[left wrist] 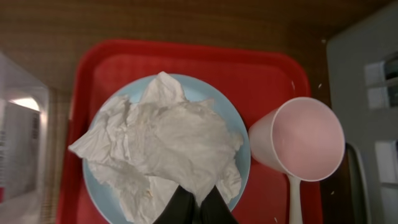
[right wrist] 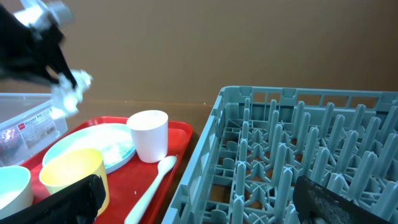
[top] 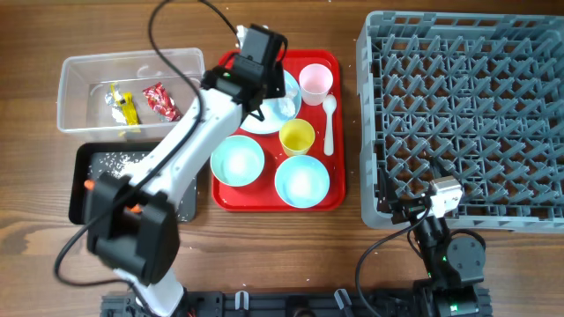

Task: Sort waste into correct bins and load items into the dishwasher rack
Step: 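Carry the tissue and drop it in the clear bin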

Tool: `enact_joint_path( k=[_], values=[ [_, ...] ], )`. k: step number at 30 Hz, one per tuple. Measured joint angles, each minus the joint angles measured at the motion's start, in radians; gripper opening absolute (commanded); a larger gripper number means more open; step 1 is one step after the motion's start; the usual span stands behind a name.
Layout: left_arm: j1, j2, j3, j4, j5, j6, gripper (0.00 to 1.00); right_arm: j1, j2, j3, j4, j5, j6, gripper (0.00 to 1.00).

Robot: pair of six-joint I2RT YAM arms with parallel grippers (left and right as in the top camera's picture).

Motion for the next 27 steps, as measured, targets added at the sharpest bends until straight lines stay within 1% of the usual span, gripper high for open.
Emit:
enact_joint_path(
  k=[3,6,9,12,17,20,21,22,24,26,27],
  values=[
    [0.038,-0.071,0.001,-0.025,-0.023,0.016,0.04,0.000,0.000,0.000,0.000,0.000,0.000,1.00],
    [0.117,-0.119,0.001,-0.066,-0.033,0.025,0.04,0.000,0.000,0.000,0.000,0.000,0.000,1.00],
    [0.263,-0.143,0.002,-0.125,-0.047,0.029,0.04,0.000,0.000,0.000,0.000,0.000,0.000,1.00],
    [0.360,-0.143,0.002,-0.168,-0.049,0.030,0.04,0.000,0.000,0.000,0.000,0.000,0.000,1.00],
    [0.512,-0.141,0.002,-0.174,-0.018,0.030,0.05,0.000,0.000,0.000,0.000,0.000,0.000,1.00],
    [0.571,-0.107,0.002,-0.175,0.000,0.031,0.12,0.000,0.000,0.000,0.000,0.000,0.000,1.00],
    [0.578,-0.091,0.002,-0.174,0.005,0.032,0.17,0.000,0.000,0.000,0.000,0.000,0.000,1.00],
    [0.587,-0.043,0.002,-0.175,0.008,0.033,0.25,0.000,0.000,0.000,0.000,0.000,0.000,1.00],
    [0.587,0.010,0.002,-0.168,0.012,0.038,0.38,0.000,0.000,0.000,0.000,0.000,0.000,1.00],
    [0.587,0.058,0.002,-0.148,0.019,0.033,0.52,0.000,0.000,0.000,0.000,0.000,0.000,1.00],
    [0.587,0.071,0.002,-0.143,0.021,0.033,0.55,0.000,0.000,0.000,0.000,0.000,0.000,1.00]
  ],
)
